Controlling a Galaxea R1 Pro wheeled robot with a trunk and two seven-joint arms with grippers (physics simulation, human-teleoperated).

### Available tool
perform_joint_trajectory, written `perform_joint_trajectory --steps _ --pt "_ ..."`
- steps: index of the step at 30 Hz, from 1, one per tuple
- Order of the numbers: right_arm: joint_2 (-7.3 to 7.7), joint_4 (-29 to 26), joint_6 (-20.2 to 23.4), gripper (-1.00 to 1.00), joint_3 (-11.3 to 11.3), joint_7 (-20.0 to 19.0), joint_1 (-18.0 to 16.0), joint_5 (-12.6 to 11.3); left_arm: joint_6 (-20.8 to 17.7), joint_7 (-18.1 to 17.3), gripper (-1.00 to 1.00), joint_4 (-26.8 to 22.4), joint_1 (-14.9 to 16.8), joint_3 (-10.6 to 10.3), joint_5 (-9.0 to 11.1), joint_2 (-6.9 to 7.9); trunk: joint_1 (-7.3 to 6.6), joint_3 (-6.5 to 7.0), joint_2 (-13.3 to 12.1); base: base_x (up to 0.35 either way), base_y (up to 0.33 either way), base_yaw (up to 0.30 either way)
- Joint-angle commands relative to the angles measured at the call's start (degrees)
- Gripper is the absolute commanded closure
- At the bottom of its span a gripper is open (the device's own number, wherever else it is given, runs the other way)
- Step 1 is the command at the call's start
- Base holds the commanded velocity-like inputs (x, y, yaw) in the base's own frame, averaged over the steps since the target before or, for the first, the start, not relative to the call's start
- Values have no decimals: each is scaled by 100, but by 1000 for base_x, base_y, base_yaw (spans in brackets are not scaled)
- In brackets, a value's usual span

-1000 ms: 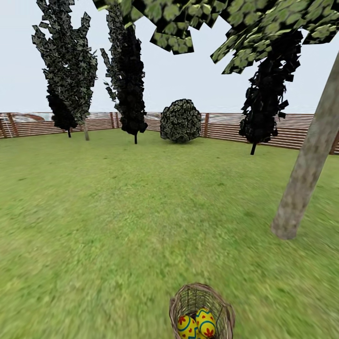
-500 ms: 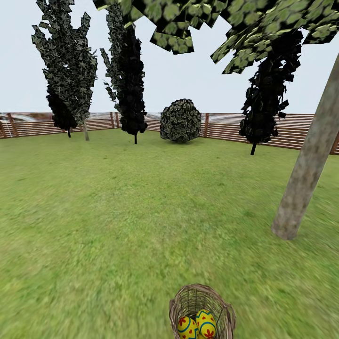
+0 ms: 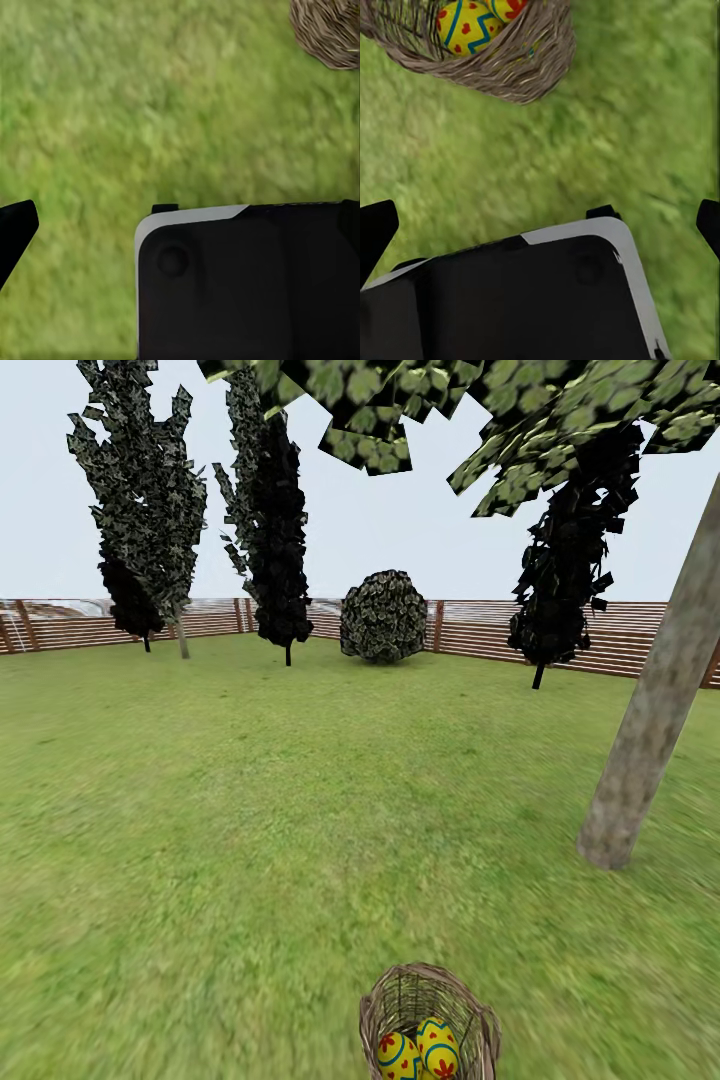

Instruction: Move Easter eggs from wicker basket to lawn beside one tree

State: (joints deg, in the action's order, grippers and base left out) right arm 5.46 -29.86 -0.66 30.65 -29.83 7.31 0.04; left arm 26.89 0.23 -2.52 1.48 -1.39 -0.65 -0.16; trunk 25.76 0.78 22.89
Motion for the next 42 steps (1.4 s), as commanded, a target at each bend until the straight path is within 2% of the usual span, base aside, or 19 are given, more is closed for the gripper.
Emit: perform_joint_trajectory --steps 1,8,12,14,17,20,21,24,25,27,28,33,35,37,42 --pt "3 -33 10 -100 33 -39 14 2 19 1 -100 6 2 -10 -6 2 2 0 3 0 0 0" --pt "22 -150 47 -100 139 -63 143 -3 19 -1 -100 6 2 -10 -6 -1 2 0 3 0 0 0" --pt "-12 -411 4 -100 713 -103 302 -10 19 -1 -100 6 2 -10 -6 -2 2 0 3 0 0 0" --pt "-58 -820 -7 -100 1062 -153 498 -11 19 0 -100 6 2 -10 -6 -1 2 0 3 0 0 0" --pt "-178 -1371 -5 -100 1264 -282 774 -15 19 -1 -100 6 2 -10 -6 -1 2 0 3 0 0 0" --pt "-459 -2111 28 -100 1388 -461 1008 -13 19 1 -100 6 2 -10 -6 -1 2 0 3 0 0 0" --pt "-707 -2640 70 -100 1482 -541 1118 -6 19 2 -100 6 2 -10 -6 -2 2 0 3 0 0 0" --pt "-1079 -3461 197 -100 1664 -613 1248 17 19 3 -100 6 2 -10 -6 -2 2 0 3 0 0 0" --pt "-1252 -3952 358 -100 1749 -643 1318 25 19 3 -100 6 2 -10 -6 -2 2 0 3 0 0 0" --pt "-1362 -4369 608 -100 1802 -663 1365 19 19 3 -100 6 2 -10 -6 -2 2 0 3 0 0 0" --pt "-1431 -4745 939 -100 1825 -679 1395 12 19 3 -100 6 2 -10 -6 -2 2 0 3 0 0 0" --pt "-1510 -5687 1855 -100 1801 -703 1433 15 19 1 -100 6 2 -10 -6 -2 2 0 3 0 0 0" --pt "-1506 -5836 2071 -100 1731 -706 1436 25 19 0 -100 6 2 -10 -2 0 2 0 3 0 0 0" --pt "-1501 -5966 2299 -100 1475 -681 1430 48 19 -1 -100 6 2 -10 0 2 2 0 3 0 0 0" --pt "-1491 -6057 2484 -100 857 -545 1412 71 19 -4 -100 6 2 -10 2 5 2 0 3 0 0 0"
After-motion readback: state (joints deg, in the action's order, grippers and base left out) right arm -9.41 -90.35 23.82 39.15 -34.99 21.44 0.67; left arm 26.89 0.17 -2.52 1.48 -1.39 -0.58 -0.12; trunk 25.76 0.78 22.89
